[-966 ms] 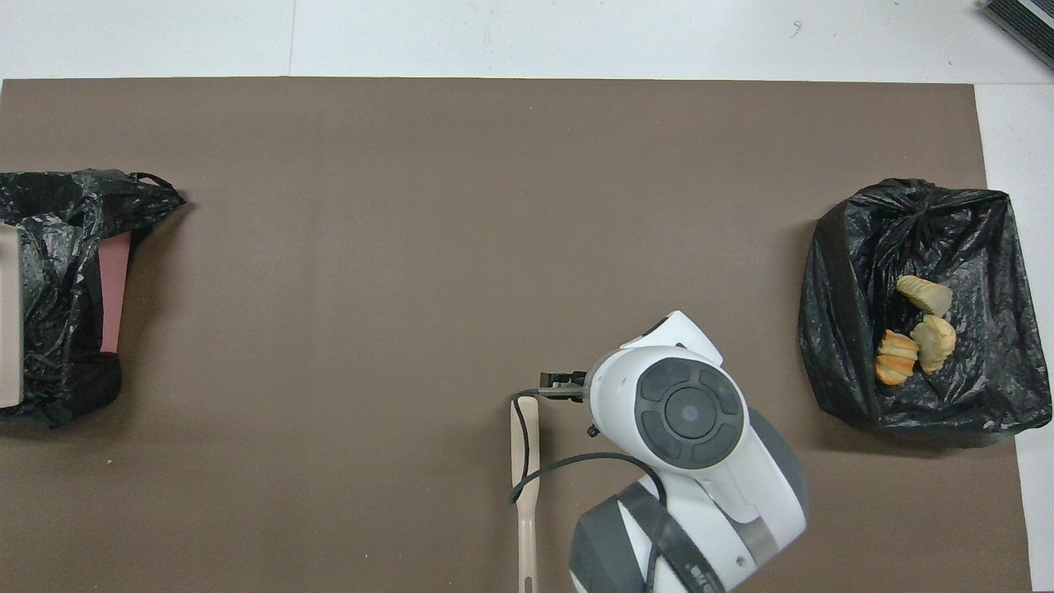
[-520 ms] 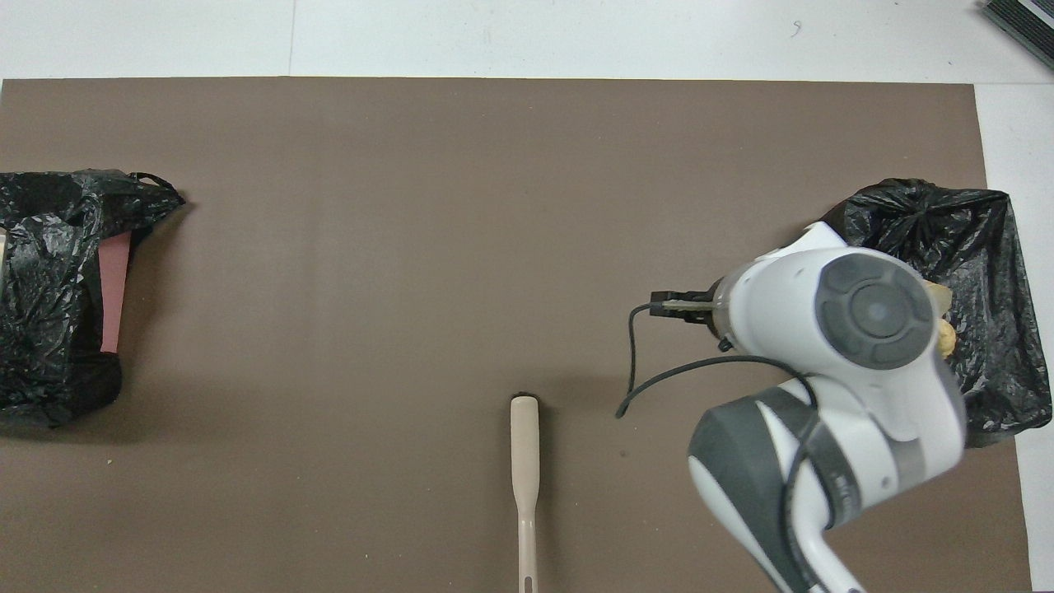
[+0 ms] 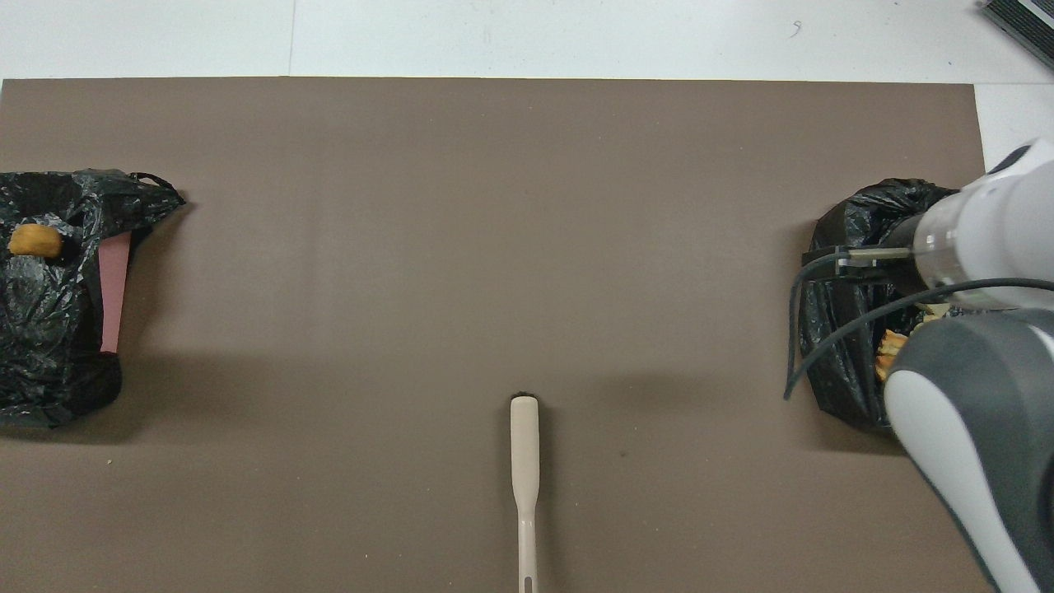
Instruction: Sweep and dump trash in bin
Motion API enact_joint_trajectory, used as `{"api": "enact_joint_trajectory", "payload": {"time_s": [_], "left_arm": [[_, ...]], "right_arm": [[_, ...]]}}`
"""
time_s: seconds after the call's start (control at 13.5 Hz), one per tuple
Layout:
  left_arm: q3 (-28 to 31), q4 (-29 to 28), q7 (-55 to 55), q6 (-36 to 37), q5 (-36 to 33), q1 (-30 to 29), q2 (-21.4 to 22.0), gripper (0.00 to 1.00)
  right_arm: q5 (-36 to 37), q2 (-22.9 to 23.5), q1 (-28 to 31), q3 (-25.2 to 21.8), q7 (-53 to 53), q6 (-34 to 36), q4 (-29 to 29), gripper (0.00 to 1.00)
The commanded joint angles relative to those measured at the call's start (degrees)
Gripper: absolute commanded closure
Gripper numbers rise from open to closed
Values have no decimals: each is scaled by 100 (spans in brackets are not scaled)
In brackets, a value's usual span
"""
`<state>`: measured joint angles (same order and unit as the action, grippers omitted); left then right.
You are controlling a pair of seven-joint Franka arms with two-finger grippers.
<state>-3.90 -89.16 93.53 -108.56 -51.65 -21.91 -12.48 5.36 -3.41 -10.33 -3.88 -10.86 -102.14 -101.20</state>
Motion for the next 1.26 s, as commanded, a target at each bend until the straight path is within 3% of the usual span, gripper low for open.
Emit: {"api": "enact_joint_trajectory", "payload": {"time_s": [0.0,0.22,0.59,0.82,0.97,1.19], "left_arm": [[56,-373,-212,-87,-651,213,343,100],[64,-444,-546,-43,-1012,292,448,100],[64,-426,-564,228,-1259,598,536,100],[56,-374,-573,492,-1330,827,545,100],[12,-374,-617,563,-1182,924,641,100],[20,-312,-748,677,-200,1056,720,100]], "right_arm": [[-44,-45,197,-26,154,737,565,0],[-44,-90,496,36,460,1326,978,0],[-385,-151,681,-52,550,1372,979,0],[-553,-230,620,-359,611,1486,953,0],[-544,-230,620,-333,777,1469,979,0],[-501,-239,620,-307,857,1443,979,0]]}}
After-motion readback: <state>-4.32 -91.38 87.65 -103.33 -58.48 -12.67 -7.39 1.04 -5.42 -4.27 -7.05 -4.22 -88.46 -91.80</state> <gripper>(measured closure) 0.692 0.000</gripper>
